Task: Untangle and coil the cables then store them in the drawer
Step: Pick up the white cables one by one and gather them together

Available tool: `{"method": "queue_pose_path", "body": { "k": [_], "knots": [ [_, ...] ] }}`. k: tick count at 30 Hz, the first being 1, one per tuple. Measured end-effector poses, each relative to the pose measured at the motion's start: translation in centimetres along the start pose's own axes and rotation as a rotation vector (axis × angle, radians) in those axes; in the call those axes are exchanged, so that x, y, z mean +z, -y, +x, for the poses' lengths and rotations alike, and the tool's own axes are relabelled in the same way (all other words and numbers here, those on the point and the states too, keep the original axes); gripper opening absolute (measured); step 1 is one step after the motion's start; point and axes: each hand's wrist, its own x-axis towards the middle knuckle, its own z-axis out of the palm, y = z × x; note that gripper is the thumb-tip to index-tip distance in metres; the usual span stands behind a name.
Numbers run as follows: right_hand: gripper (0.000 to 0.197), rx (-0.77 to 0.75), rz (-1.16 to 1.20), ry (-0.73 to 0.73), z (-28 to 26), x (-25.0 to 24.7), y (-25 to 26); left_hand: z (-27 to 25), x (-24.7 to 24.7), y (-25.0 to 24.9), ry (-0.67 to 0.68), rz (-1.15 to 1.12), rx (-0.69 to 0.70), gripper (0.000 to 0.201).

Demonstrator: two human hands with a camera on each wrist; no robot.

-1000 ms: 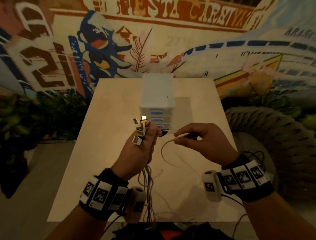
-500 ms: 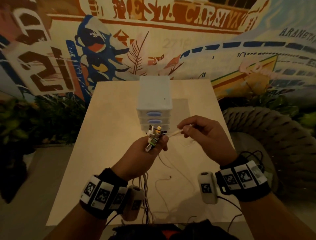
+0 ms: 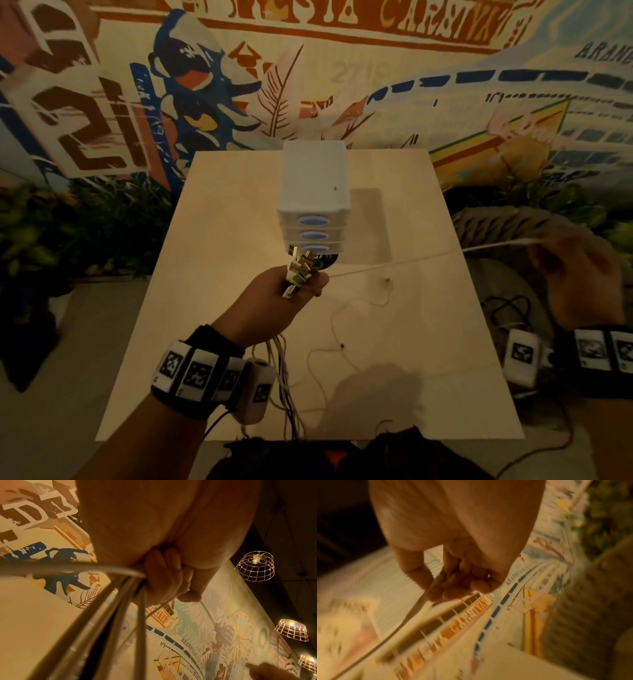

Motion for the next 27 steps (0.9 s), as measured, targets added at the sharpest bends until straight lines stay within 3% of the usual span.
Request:
{"method": "queue_pose_path", "body": {
  "k": [2,3,5,7,9,11,14,17,21,27],
  "knots": [
    [0.008,0.119,-0.324,0.143,-0.4,-1.2,-3.1,0.3,0.1,-0.1,-0.025,-0.001,0.013,0.030],
    [0.019,0.182,-0.464,0.266,-1.2,-1.3,-4.7,0.4,0.2,-0.1,-0.035,0.000,0.024,0.031],
    [0.033,0.302,-0.602,0.611,-3.6,-0.9,-7.6,0.5,0.4,-0.5,-0.032,0.002,0.047,0.032],
    [0.021,0.407,-0.705,0.914,-6.1,-0.1,-9.4,0.5,0.6,-0.8,0.001,0.009,0.073,0.028],
    [0.020,0.336,-0.822,1.031,-7.2,0.5,-9.8,0.4,0.9,-1.1,0.042,-0.009,0.087,0.021],
    [0.038,0.165,-0.854,0.973,-7.3,2.5,-7.5,0.3,1.2,-1.5,0.077,-0.020,0.105,0.016],
    [0.040,-0.050,-0.524,0.940,-7.6,7.8,-1.1,0.4,2.0,-2.1,0.104,0.023,0.165,0.017],
    [0.021,-0.092,-0.382,1.012,-8.1,12.3,3.9,0.6,2.2,-2.3,0.109,0.078,0.228,0.014],
    [0.045,-0.232,-0.401,0.851,-6.5,11.7,5.1,0.8,1.6,-2.4,0.120,0.026,0.186,0.021],
    [0.040,0.032,-0.223,0.311,-2.9,2.1,2.1,1.7,1.1,-0.9,0.051,0.050,0.125,0.021]
  ]
}}
